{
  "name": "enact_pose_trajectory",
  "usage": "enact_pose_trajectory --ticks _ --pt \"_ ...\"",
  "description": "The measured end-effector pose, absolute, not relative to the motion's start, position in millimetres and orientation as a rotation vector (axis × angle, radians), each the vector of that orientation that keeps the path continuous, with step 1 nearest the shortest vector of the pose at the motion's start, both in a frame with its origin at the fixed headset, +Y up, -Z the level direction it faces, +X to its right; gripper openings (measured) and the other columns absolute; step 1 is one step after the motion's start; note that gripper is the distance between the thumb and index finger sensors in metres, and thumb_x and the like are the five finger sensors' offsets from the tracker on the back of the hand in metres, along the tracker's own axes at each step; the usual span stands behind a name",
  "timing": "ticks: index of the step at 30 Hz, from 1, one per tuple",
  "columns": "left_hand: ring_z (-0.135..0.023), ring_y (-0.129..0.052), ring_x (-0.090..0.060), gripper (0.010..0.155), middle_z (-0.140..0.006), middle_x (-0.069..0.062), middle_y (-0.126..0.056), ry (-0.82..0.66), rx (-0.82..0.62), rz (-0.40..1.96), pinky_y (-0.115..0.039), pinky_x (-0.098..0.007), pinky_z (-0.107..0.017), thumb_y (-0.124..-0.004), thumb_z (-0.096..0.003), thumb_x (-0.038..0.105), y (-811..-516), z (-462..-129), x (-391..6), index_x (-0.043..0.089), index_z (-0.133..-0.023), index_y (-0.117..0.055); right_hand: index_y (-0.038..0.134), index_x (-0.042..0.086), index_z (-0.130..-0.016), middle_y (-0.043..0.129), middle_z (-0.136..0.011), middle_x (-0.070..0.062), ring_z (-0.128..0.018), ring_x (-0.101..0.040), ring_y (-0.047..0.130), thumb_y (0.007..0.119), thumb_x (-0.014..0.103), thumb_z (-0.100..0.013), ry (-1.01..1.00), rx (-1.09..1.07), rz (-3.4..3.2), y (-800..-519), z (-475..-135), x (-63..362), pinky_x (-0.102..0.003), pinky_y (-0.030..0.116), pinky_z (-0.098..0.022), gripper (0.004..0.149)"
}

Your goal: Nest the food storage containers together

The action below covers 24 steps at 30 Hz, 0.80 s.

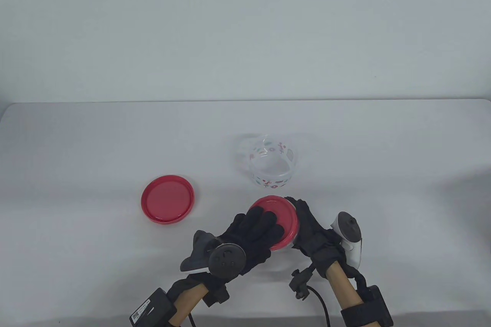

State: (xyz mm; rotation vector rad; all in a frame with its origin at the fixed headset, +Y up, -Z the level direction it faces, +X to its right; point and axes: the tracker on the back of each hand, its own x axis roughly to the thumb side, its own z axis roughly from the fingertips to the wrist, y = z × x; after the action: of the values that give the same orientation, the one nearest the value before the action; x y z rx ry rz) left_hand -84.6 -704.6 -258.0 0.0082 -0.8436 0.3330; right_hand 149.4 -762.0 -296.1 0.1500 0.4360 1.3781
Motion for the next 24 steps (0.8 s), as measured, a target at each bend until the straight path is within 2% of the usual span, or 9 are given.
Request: enact_pose_trajectory --ticks 2,5,7,9,11,13,15,19,24 --pt "-0.12 -0.009 -0.026 0.059 -0.129 0.008 -0.015 -0.859 -0.038 0.373 -0.012 -0.05 -0.085 -0.049 -0.0654 0.043 -703 -256 -83 0.051 -0.118 -0.022 0.03 0.01 -0.117 0.025 -0.112 -0.032 -0.088 -0.055 0.059 0.045 0.061 -0.066 0.446 0.168 1.342 -762 -296 149 -0.059 0.069 -0.052 0.074" --pt "-0.118 -0.02 -0.039 0.057 -0.129 -0.005 -0.02 -0.799 -0.019 0.386 -0.021 -0.057 -0.083 -0.045 -0.0671 0.035 -700 -252 -76 0.036 -0.12 -0.023 0.03 0.011 -0.117 0.024 -0.111 -0.032 -0.088 -0.055 0.057 0.046 0.06 -0.066 0.37 0.115 1.354 -765 -295 147 -0.06 0.068 -0.053 0.073" --pt "-0.117 -0.015 -0.042 0.066 -0.129 -0.009 -0.018 -0.725 -0.057 0.564 -0.017 -0.062 -0.079 -0.049 -0.0671 0.044 -705 -251 -72 0.027 -0.122 -0.016 0.027 0.011 -0.117 0.02 -0.111 -0.031 -0.089 -0.055 0.055 0.046 0.06 -0.066 0.347 0.134 1.385 -765 -294 144 -0.06 0.066 -0.054 0.073" --pt "-0.114 -0.009 -0.043 0.072 -0.127 -0.013 -0.012 -0.647 -0.115 0.712 -0.01 -0.064 -0.076 -0.049 -0.0665 0.05 -711 -252 -70 0.027 -0.12 -0.008 0.025 0.012 -0.116 0.017 -0.111 -0.03 -0.091 -0.055 0.051 0.047 0.059 -0.066 0.314 0.159 1.453 -764 -292 138 -0.061 0.064 -0.056 0.072" --pt "-0.112 0.002 -0.04 0.065 -0.125 -0.007 -0.002 -0.631 -0.153 0.693 -0.001 -0.063 -0.074 -0.049 -0.0669 0.048 -718 -253 -68 0.035 -0.121 -0.015 0.024 0.013 -0.116 0.016 -0.11 -0.03 -0.091 -0.055 0.052 0.046 0.059 -0.065 0.279 0.18 1.52 -763 -290 134 -0.06 0.065 -0.056 0.072" --pt "-0.115 -0.001 -0.036 0.063 -0.126 -0.001 -0.003 -0.63 -0.091 0.592 -0.004 -0.061 -0.077 -0.047 -0.0667 0.047 -719 -252 -71 0.04 -0.119 -0.013 0.026 0.013 -0.116 0.017 -0.11 -0.031 -0.091 -0.055 0.053 0.047 0.059 -0.065 0.271 0.178 1.496 -763 -290 135 -0.06 0.066 -0.055 0.072" --pt "-0.116 -0.005 -0.035 0.062 -0.127 0.002 -0.007 -0.708 -0.042 0.513 -0.006 -0.06 -0.078 -0.048 -0.0664 0.046 -716 -253 -73 0.041 -0.119 -0.016 0.028 0.012 -0.116 0.02 -0.111 -0.032 -0.09 -0.056 0.054 0.047 0.059 -0.065 0.295 0.178 1.446 -763 -290 137 -0.061 0.066 -0.054 0.071" --pt "-0.117 -0.006 -0.028 0.062 -0.126 0.004 -0.007 -0.803 -0.067 0.415 -0.009 -0.055 -0.082 -0.049 -0.0656 0.046 -712 -254 -76 0.043 -0.118 -0.015 0.036 0.009 -0.115 0.029 -0.111 -0.033 -0.087 -0.056 0.062 0.048 0.059 -0.065 0.276 0.145 1.49 -759 -291 142 -0.061 0.069 -0.051 0.072" --pt "-0.117 -0.009 -0.029 0.062 -0.126 0.004 -0.009 -0.856 -0.085 0.386 -0.012 -0.049 -0.086 -0.05 -0.065 0.045 -711 -253 -79 0.042 -0.118 -0.016 0.042 0.006 -0.115 0.036 -0.109 -0.034 -0.083 -0.056 0.068 0.049 0.054 -0.066 0.364 0.113 1.475 -762 -292 141 -0.061 0.072 -0.048 0.069"
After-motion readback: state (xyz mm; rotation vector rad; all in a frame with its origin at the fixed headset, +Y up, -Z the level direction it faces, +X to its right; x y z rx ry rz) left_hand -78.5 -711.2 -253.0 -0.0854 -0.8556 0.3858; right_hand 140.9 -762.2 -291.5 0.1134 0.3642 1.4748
